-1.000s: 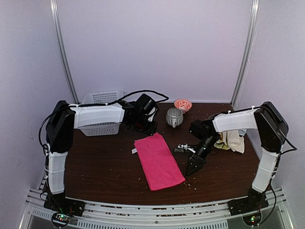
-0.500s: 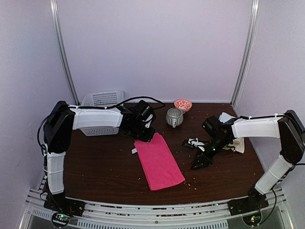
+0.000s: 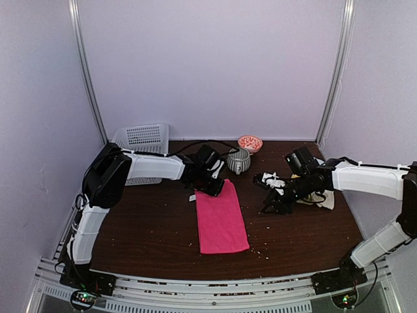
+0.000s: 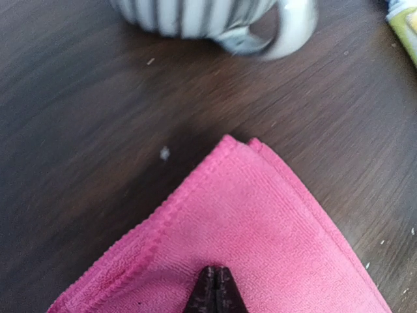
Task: Roll the towels
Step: Rotate the towel at the center of the board.
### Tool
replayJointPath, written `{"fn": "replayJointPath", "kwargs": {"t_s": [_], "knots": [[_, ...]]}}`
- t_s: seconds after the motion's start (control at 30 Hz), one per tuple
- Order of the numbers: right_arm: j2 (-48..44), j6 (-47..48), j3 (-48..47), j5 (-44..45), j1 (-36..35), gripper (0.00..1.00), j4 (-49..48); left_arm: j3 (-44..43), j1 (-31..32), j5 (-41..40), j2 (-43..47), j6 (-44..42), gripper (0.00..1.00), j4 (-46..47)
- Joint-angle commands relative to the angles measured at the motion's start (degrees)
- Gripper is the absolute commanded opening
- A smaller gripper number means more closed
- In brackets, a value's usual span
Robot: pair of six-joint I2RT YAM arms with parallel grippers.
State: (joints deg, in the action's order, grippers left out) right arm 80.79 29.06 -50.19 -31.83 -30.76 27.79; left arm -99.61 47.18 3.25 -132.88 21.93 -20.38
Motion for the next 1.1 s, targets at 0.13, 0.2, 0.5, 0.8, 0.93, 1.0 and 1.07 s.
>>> {"fn": "replayJointPath", "kwargs": {"t_s": [0.13, 0.2, 0.5, 0.8, 0.93, 1.0, 1.07], "knots": [[-3.69, 2.75, 1.77, 2.87, 0.35, 0.37, -0.95, -1.55, -0.29, 3.39, -1.56, -1.37, 0.13, 3.54], [-3.39, 2.92, 1.98, 3.49, 0.51, 0.37, -0.85, 4.67, -0.07, 1.98, 4.68, -1.05, 0.19, 6.7], [-2.68, 3.21, 1.94, 3.04, 1.07, 0.38, -0.46, 24.76, 6.29, 1.2, 26.98, 3.95, 0.21, 14.38], [0.87, 2.86, 1.31, 5.48, 1.06, 0.38, -0.72, 45.02, 13.38, 8.37, 33.59, 3.89, 0.02, 20.46], [2.54, 2.78, 1.15, 6.25, 1.06, 0.38, -0.68, 51.65, 14.08, 10.64, 31.81, 5.3, 0.0, 24.34], [3.1, 2.7, 1.24, 7.1, 1.06, 0.38, -0.79, 53.6, 14.08, 11.12, 29.76, 6.01, 0.0, 26.91], [3.23, 2.72, 1.33, 7.81, 1.06, 0.38, -0.89, 53.39, 14.08, 12.11, 27.35, 5.83, 0.0, 27.46]]}}
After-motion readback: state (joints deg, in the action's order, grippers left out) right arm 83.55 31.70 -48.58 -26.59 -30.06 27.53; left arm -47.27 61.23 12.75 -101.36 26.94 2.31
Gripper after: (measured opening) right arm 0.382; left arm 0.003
